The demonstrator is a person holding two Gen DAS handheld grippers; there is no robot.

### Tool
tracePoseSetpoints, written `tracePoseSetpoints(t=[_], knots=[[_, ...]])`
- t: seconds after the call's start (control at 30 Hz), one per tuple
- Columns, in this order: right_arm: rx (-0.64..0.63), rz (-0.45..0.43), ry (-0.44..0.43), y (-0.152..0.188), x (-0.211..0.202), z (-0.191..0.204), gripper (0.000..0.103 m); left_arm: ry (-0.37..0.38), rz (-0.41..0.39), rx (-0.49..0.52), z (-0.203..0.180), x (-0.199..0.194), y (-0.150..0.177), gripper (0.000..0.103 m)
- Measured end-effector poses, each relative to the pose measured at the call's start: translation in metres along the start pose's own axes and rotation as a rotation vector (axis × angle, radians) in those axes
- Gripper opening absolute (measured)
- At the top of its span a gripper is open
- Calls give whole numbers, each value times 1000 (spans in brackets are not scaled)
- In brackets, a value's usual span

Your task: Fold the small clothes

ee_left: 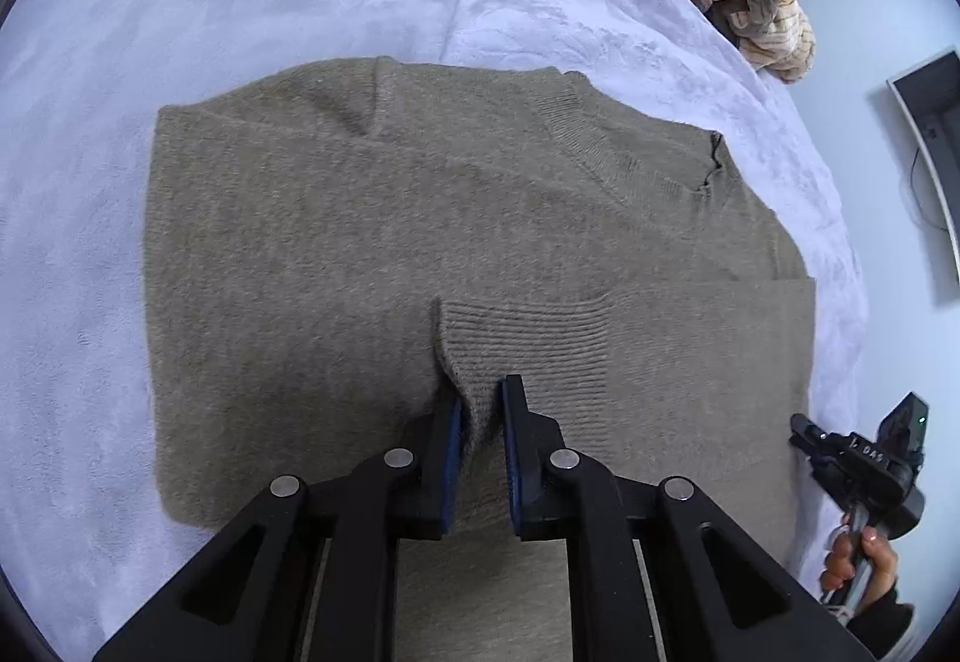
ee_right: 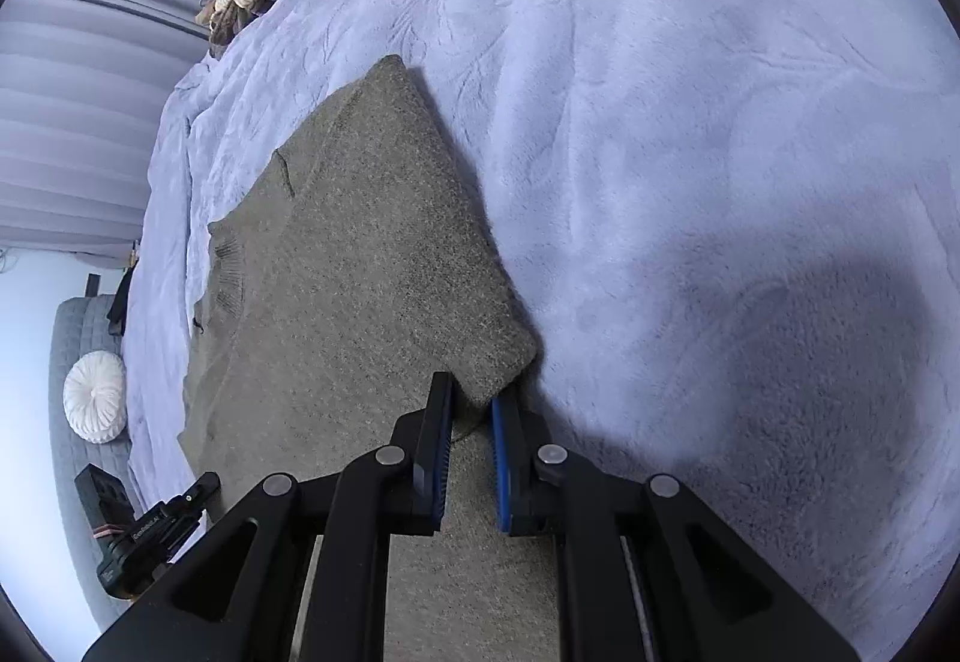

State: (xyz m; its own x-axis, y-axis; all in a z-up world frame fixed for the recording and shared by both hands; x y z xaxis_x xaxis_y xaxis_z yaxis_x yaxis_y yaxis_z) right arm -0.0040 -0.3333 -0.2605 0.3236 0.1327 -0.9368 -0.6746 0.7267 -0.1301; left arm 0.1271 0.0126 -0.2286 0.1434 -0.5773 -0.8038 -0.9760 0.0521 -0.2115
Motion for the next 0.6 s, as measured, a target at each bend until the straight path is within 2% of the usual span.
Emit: tracePoseSetpoints(t=[0.03,0.17,0.3,0.37,0.4,0.43,0.6], knots=[[-7,-1,20,1,0,-3,21,-26,1,12,1,-3,1,14],[-37,0,41,7,-13,-7,21,-142,-32,49,6,-24,0,14],[-66,-53,19,2,-39,-7,23,-125,-65,47,4,-38,-8,14],[-76,-80,9,-10,-47,-5,34,-121,-77,67,-3,-38,-13,14],[-80,-85,10,-17,-47,-3,49,-122,-77,74,-6,-37,-15,14],[-80,-85,10,-24,-45,-1,57,-125,-77,79,-9,-34,-16,14],[-49,18,-59,-53,-5,9,57,-120,-61,67,-19,-11,-14,14]])
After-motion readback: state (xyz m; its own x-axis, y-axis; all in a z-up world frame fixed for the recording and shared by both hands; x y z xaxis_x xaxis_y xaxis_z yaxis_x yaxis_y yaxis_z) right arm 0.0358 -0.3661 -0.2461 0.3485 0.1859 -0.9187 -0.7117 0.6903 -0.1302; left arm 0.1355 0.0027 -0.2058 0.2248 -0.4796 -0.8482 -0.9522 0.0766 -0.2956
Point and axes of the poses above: each gripper's, at about its wrist camera, not at the fingertips, and x roughly the way its jaws point, z to its left, y to its underside, the point moved 10 cm from there along x, roughly the way its jaws point, and after that the axes turned 13 degrees about y, right-handed, at the moved point
